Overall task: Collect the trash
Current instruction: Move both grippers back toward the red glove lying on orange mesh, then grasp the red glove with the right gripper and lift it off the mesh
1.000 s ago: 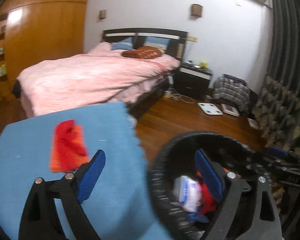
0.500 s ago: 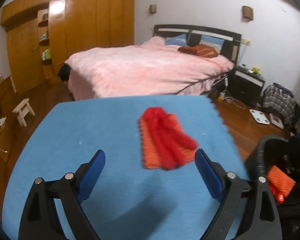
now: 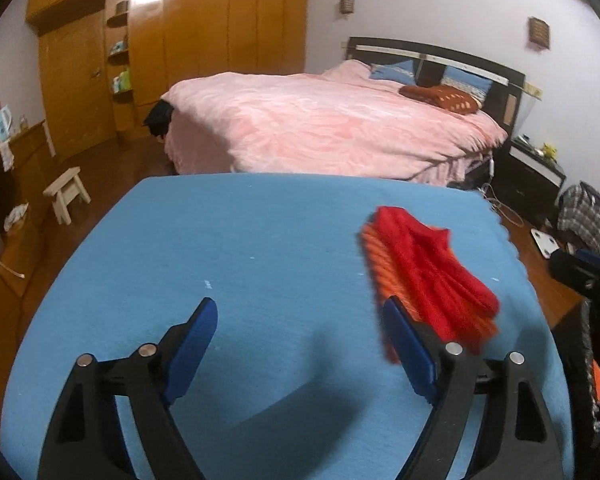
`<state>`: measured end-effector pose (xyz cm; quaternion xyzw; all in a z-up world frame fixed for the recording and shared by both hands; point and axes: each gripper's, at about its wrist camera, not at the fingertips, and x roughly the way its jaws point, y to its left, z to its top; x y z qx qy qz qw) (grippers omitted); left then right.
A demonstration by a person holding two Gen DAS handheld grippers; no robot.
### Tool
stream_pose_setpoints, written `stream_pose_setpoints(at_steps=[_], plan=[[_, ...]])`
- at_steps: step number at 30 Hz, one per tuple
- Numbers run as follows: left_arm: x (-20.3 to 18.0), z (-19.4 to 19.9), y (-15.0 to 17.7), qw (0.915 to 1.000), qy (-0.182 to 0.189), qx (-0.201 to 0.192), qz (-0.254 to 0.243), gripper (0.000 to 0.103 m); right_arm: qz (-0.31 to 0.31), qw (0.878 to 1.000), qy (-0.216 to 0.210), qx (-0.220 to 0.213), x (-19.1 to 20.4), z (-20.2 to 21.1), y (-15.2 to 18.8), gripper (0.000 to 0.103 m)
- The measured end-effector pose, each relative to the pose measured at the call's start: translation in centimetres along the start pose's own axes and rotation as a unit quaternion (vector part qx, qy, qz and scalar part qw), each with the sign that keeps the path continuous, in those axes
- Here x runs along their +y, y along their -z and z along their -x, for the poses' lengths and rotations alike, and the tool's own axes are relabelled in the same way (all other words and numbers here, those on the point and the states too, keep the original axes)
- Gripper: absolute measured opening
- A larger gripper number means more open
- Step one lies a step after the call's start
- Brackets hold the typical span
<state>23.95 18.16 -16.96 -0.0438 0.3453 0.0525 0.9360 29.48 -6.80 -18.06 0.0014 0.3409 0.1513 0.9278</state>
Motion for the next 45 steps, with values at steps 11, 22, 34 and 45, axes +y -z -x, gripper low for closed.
stream_pose_setpoints(at_steps=[11, 22, 34, 45], plan=[[3.1, -2.7, 0.3, 0.9993, -0.023, 0.009, 0.028, 0.082, 0.017, 0.999, -0.011, 0.026, 3.5, -5.8, 0.0, 0.081], [4.0, -3.2, -0.1, 0.9987, -0.029, 0.009, 0.040, 0.081, 0.039, 0.997, -0.025, 0.068, 5.4, -8.8, 0.7, 0.056], [3.3, -3.0, -0.4, 0.9990, -0.035, 0.004, 0.026, 0.081, 0.024, 0.996, -0.075, 0.031, 4.9, -6.5, -0.5, 0.010], [-1.1, -3.2, -1.1, 0.9998, 0.017, 0.004, 0.008, 0.081, -0.031, 0.999, -0.043, -0.003, -0.3, -3.4, -1.9, 0.010]])
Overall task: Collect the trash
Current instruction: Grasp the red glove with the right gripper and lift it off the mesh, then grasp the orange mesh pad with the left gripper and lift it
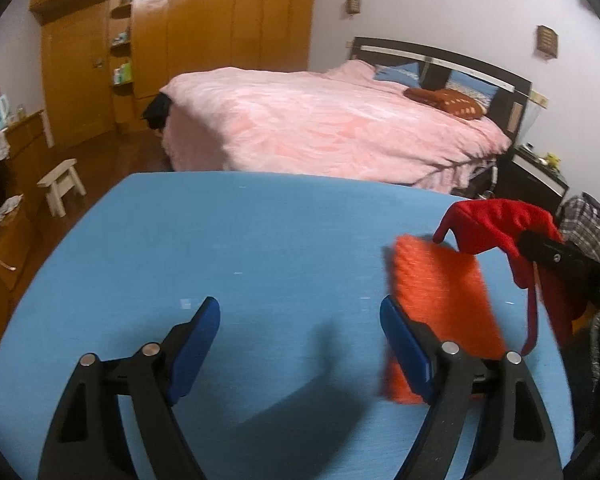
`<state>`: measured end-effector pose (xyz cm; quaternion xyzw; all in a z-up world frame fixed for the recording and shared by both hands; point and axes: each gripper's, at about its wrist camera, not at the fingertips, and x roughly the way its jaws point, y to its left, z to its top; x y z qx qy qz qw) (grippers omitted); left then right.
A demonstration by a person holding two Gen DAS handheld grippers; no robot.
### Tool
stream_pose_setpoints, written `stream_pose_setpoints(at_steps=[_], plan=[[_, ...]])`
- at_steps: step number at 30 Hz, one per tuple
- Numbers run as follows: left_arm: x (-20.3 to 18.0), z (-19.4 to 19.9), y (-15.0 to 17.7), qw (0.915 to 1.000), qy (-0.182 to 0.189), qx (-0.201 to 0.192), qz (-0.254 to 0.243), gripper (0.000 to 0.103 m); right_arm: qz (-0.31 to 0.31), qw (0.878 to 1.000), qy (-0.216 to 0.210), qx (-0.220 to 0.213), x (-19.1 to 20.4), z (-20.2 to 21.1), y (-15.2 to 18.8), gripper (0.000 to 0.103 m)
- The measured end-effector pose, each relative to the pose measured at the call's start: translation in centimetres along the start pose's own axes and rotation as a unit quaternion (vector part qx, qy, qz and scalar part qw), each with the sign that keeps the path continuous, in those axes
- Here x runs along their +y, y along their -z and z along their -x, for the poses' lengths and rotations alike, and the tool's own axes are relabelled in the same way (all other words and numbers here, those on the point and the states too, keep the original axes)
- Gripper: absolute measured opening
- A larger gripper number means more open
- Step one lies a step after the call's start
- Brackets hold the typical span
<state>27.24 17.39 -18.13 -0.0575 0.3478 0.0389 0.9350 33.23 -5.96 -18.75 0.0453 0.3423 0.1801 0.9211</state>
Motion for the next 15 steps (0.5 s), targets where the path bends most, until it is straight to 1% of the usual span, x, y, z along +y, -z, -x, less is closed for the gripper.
stream_pose_setpoints(at_steps=[3, 5, 8, 11, 13, 14, 15], plan=[[-1.6, -0.6, 0.0, 0.9997, 0.023, 0.010, -0.007, 0.081, -0.021, 1.000, 0.013, 0.004, -1.9, 0.1, 0.7, 0.011], [-3.0, -1.2, 0.2, 0.9990, 0.035, 0.018, -0.022, 0.081, -0.033, 0.999, 0.020, 0.014, -2.7, -0.1, 1.2, 0.010], [-4.6, -2.2, 0.5, 0.9975, 0.050, 0.033, -0.036, 0.080, -0.035, 0.999, 0.027, 0.020, -3.3, -0.4, 1.7, 0.010], [-5.6, -3.1, 0.7, 0.9957, 0.062, 0.054, -0.044, 0.072, -0.034, 0.999, 0.029, 0.024, -3.4, -0.5, 2.0, 0.010], [-5.8, -3.6, 1.0, 0.9941, 0.072, 0.069, -0.044, 0.061, -0.034, 0.999, 0.031, 0.026, -3.5, -0.5, 2.2, 0.010], [-5.9, -3.9, 1.0, 0.9930, 0.081, 0.075, -0.042, 0.059, -0.034, 0.999, 0.031, 0.027, -3.5, -0.6, 2.2, 0.011], [-6.0, -4.0, 1.0, 0.9923, 0.088, 0.078, -0.039, 0.053, -0.033, 0.999, 0.032, 0.029, -3.5, -0.6, 2.3, 0.011]])
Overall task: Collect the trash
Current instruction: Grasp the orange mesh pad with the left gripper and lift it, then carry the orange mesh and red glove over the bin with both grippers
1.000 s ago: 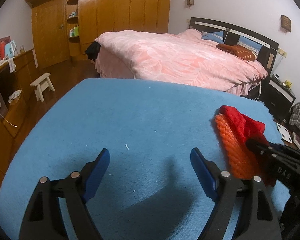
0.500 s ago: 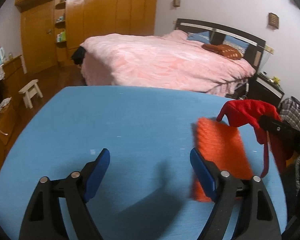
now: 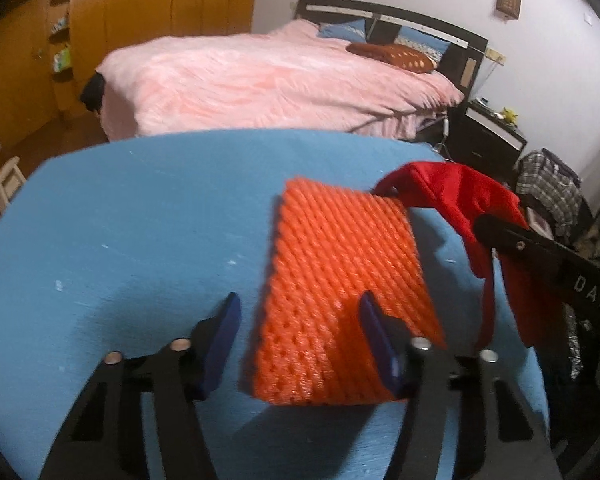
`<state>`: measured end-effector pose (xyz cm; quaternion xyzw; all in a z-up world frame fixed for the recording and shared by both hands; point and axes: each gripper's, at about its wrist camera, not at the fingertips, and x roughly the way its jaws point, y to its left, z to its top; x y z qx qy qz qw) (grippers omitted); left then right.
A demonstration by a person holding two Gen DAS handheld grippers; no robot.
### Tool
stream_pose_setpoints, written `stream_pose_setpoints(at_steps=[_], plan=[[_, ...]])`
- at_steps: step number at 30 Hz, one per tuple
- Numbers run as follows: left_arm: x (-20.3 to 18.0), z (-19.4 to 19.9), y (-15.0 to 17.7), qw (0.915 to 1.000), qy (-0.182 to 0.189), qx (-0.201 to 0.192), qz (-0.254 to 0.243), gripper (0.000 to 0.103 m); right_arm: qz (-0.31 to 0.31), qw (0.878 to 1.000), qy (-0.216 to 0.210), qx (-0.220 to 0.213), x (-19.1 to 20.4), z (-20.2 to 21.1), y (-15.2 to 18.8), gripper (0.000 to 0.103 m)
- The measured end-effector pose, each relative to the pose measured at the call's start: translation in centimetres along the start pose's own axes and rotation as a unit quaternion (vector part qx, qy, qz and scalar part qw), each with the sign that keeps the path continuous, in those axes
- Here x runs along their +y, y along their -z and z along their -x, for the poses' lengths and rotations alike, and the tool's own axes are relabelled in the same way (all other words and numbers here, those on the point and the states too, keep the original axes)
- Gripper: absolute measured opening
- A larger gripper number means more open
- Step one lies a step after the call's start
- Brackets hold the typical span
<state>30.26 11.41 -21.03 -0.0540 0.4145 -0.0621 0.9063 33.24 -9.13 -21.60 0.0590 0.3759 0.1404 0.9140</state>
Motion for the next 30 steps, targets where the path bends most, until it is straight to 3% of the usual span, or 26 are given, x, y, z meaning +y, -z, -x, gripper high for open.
stream_pose_setpoints(at_steps=[3, 7, 14, 30], plan=[[-0.4, 0.0, 0.1, 0.9998, 0.018, 0.000, -0.010, 0.032, 0.000, 1.000, 0.002, 0.004, 0.0, 0.0, 0.2, 0.010], [-0.5, 0.3, 0.2, 0.9997, 0.021, -0.008, -0.009, 0.014, 0.000, 1.000, 0.002, 0.009, 0.3, -0.1, 0.3, 0.011], [0.1, 2.2, 0.3, 0.9993, 0.006, -0.036, 0.010, 0.012, 0.011, 1.000, -0.001, 0.003, 0.9, 1.1, 0.5, 0.011], [0.1, 11.4, -0.8, 0.9942, -0.046, -0.097, 0.007, 0.012, 0.018, 0.999, -0.017, -0.019, 1.4, 6.5, 0.4, 0.011]])
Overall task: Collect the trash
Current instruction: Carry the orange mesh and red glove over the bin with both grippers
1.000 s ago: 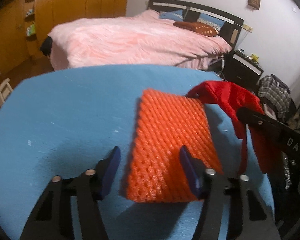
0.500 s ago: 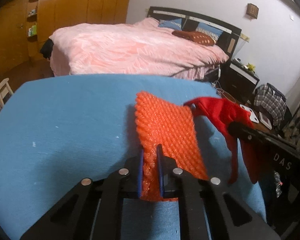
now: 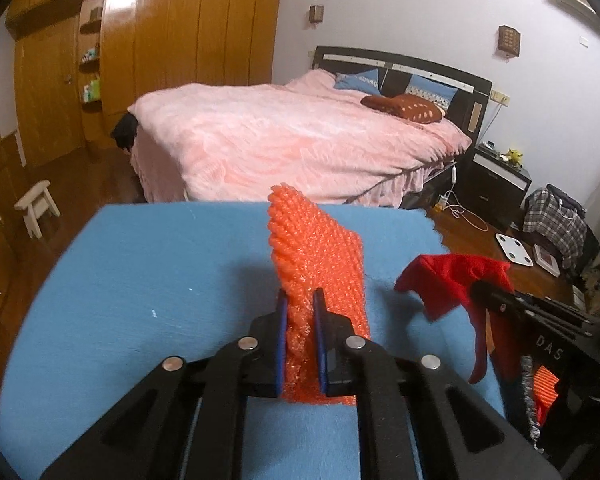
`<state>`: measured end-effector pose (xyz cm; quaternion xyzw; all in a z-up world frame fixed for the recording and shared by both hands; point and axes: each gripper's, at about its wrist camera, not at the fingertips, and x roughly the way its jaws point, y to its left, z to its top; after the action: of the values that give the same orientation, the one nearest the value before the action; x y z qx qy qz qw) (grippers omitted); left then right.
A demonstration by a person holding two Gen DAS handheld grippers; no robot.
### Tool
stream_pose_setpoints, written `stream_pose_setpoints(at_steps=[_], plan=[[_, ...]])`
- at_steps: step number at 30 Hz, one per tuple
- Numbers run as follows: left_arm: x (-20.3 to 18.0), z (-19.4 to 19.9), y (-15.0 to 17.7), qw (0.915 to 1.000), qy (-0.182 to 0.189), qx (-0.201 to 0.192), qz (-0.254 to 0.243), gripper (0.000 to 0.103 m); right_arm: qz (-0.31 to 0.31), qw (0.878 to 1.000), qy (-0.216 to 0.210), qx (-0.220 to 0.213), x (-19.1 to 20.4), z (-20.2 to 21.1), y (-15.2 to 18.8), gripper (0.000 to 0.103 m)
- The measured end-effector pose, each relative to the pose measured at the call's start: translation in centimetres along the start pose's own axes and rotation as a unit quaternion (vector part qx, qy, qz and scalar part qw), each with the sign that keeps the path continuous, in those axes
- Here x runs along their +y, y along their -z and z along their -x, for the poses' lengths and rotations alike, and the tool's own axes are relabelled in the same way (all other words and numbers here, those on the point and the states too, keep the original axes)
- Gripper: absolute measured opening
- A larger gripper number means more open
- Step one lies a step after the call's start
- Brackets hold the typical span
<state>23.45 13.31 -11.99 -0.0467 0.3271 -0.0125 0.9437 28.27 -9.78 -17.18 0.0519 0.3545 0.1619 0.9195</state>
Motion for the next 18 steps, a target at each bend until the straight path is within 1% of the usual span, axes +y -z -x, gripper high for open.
stream_pose_setpoints(at_steps=[7, 13, 18], plan=[[-1.6, 3.5, -0.4, 0.9998, 0.007, -0.015, -0.007, 0.012, 0.008, 1.000, -0.002, -0.018, 0.2, 4.2, 0.0, 0.011], [-3.2, 6.6, -0.7, 0.9991, 0.023, -0.034, -0.007, 0.012, 0.014, 0.999, 0.003, -0.029, -0.5, 8.4, 0.4, 0.011], [-5.4, 8.9, -0.8, 0.9978, 0.042, -0.047, -0.021, 0.012, 0.017, 0.999, 0.009, -0.040, -1.4, 11.6, 0.9, 0.011]])
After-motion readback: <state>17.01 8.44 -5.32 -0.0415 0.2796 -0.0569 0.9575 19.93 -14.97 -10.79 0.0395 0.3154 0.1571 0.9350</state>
